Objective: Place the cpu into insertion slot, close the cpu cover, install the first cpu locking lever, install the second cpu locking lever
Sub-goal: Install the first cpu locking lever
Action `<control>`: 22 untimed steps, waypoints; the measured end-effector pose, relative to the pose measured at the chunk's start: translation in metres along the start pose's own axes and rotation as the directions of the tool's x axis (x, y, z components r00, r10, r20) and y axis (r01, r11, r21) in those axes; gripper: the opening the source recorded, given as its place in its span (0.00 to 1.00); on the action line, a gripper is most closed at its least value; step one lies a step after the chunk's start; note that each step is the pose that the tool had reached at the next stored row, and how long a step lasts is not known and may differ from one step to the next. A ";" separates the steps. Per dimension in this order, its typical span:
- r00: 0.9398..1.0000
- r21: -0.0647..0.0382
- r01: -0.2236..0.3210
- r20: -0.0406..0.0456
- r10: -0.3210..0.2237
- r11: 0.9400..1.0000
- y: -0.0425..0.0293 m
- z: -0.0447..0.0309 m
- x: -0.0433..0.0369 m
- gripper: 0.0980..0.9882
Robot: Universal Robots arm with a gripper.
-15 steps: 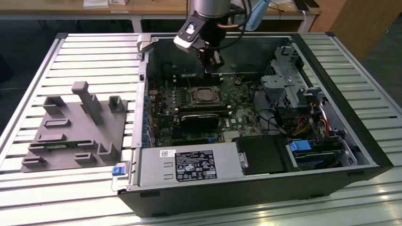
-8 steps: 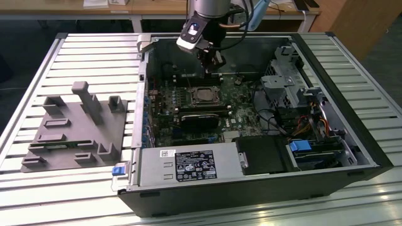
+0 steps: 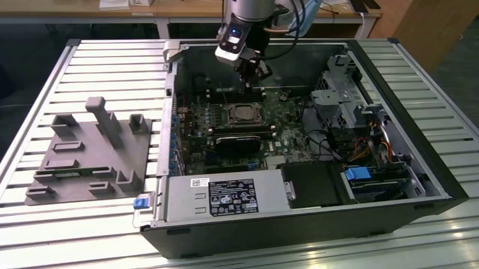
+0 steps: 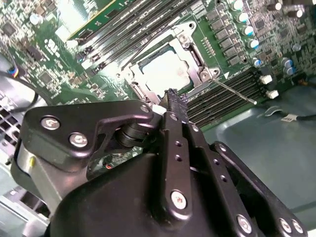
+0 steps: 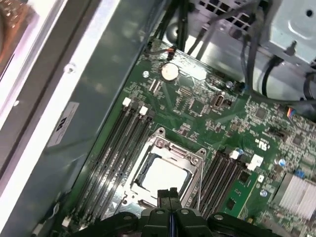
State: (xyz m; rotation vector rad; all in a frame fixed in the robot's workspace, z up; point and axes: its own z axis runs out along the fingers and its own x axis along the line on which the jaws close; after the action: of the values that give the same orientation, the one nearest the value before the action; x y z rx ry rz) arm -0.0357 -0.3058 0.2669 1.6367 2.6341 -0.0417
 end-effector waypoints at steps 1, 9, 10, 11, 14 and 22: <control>1.000 0.000 0.008 0.000 -0.008 1.000 -0.0001 0.0000 0.0000 0.01; 0.994 -0.005 0.111 0.000 -0.111 0.994 -0.0005 0.0006 0.0003 0.01; 0.992 -0.006 0.129 0.001 -0.129 0.992 -0.0005 0.0006 0.0003 0.01; 0.989 -0.007 0.145 0.001 -0.145 0.989 -0.0005 0.0006 0.0003 0.01; 0.982 -0.009 0.190 0.001 -0.190 0.982 -0.0005 0.0006 0.0003 0.01; 0.945 -0.016 0.326 0.003 -0.326 0.945 -0.0005 0.0007 0.0003 0.01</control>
State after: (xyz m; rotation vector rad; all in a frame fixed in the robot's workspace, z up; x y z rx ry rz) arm -0.0362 -0.3059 0.2663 1.1772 2.8650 -0.0307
